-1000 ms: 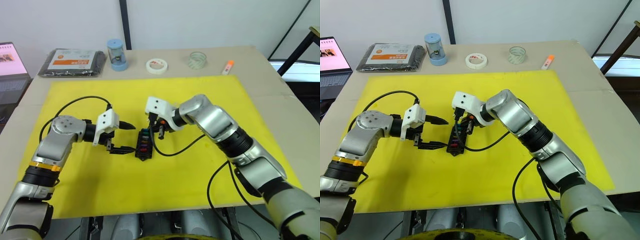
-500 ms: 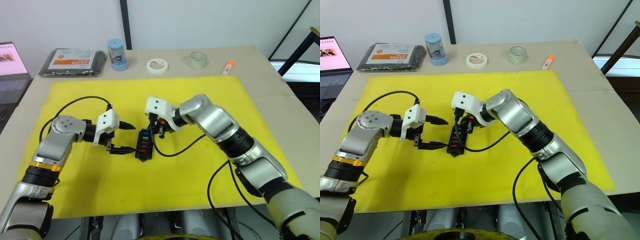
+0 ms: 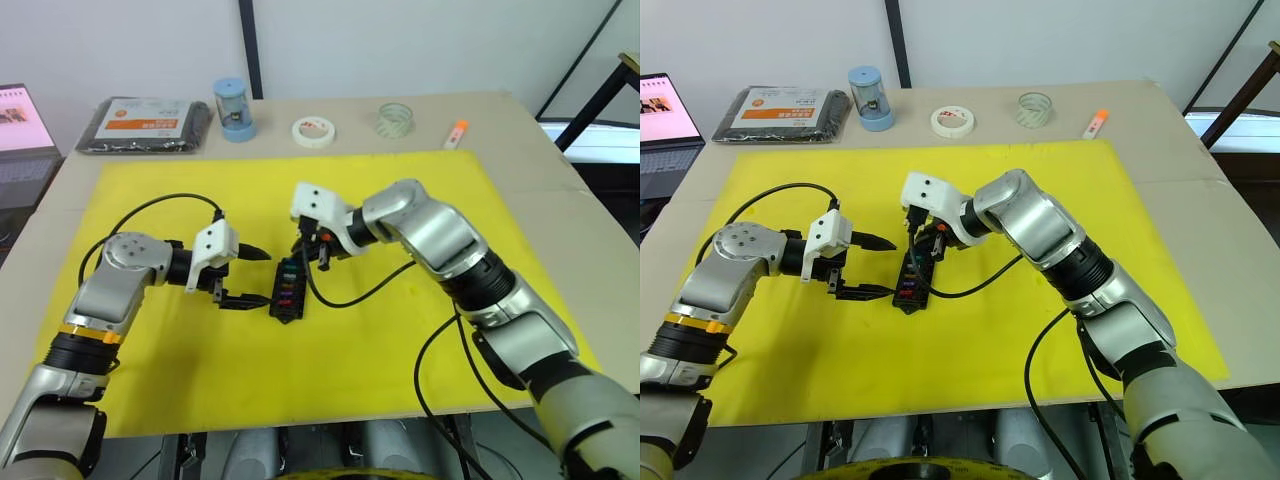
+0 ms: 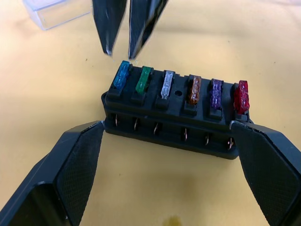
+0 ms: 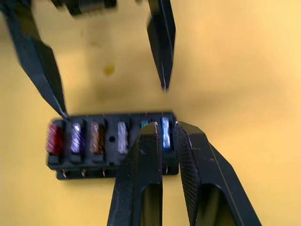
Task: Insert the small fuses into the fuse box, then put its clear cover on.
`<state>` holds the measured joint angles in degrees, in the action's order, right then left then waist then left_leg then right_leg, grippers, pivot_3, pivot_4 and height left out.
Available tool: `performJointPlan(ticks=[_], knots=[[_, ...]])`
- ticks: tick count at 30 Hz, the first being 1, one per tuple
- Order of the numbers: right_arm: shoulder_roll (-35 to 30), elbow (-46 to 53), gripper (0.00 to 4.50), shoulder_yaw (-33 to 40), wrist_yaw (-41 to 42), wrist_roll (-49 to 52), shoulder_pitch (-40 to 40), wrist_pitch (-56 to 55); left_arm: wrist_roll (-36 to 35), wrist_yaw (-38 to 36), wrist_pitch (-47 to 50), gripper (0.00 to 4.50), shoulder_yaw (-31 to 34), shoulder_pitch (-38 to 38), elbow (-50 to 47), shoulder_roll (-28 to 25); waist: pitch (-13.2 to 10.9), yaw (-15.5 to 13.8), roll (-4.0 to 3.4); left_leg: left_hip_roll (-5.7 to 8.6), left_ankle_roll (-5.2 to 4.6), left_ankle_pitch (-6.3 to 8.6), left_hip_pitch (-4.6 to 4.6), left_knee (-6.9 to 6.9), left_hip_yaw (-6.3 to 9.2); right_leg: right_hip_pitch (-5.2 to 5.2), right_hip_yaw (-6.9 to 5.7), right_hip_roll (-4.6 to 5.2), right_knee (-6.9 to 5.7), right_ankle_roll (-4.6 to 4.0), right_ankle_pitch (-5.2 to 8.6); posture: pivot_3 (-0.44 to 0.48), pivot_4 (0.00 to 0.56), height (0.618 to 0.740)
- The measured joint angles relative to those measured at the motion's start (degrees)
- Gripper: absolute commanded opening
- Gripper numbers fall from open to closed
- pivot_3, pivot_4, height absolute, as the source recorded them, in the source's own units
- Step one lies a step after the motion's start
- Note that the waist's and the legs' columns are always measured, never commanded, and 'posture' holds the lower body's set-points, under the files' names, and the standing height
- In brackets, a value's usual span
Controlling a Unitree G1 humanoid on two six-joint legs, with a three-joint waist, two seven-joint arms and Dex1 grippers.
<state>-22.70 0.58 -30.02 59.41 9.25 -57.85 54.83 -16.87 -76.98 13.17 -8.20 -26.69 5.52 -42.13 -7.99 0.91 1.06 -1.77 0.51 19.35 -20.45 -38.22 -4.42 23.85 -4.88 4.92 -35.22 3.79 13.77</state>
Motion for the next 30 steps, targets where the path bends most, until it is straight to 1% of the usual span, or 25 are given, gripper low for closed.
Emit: performJointPlan(ticks=[6,9,14,30], knots=[[0.11,0.6,0.64,0.94,-0.52,1.12,-0.04,1.05,0.0,0.0,0.0,4.5,0.01,0.0,0.0,0.0,0.0,-0.07,0.0,0.01,0.0,0.0,-0.02,0.0,-0.01,0.0,0.0,0.01,0.0,0.0,0.0,0.0,0.15,0.74],[1.11,0.08,0.03,1.52,-2.11,1.02,0.18,0.01,0.03,0.02,-0.02,4.5,0.0,0.0,0.01,0.0,0.0,-0.05,0.0,0.01,0.0,0.0,-0.01,0.0,-0.01,0.0,0.0,0.01,0.0,0.0,0.0,0.0,0.15,0.74],[1.47,-1.11,0.03,1.56,-2.85,1.05,2.15,-1.74,0.08,0.07,-0.03,4.5,0.01,-0.01,0.01,0.0,0.0,-0.07,0.0,0.01,0.0,0.0,-0.03,0.0,-0.02,0.0,0.0,0.01,0.0,0.0,0.0,0.0,0.15,0.74],[1.24,-1.85,0.03,0.98,-1.82,0.48,3.15,-2.72,0.13,-0.04,-0.06,4.5,0.0,-0.01,0.01,0.0,0.0,-0.05,0.0,0.01,0.0,0.0,-0.02,0.0,-0.01,0.0,0.0,0.01,0.0,0.0,0.0,0.0,0.15,0.74]])
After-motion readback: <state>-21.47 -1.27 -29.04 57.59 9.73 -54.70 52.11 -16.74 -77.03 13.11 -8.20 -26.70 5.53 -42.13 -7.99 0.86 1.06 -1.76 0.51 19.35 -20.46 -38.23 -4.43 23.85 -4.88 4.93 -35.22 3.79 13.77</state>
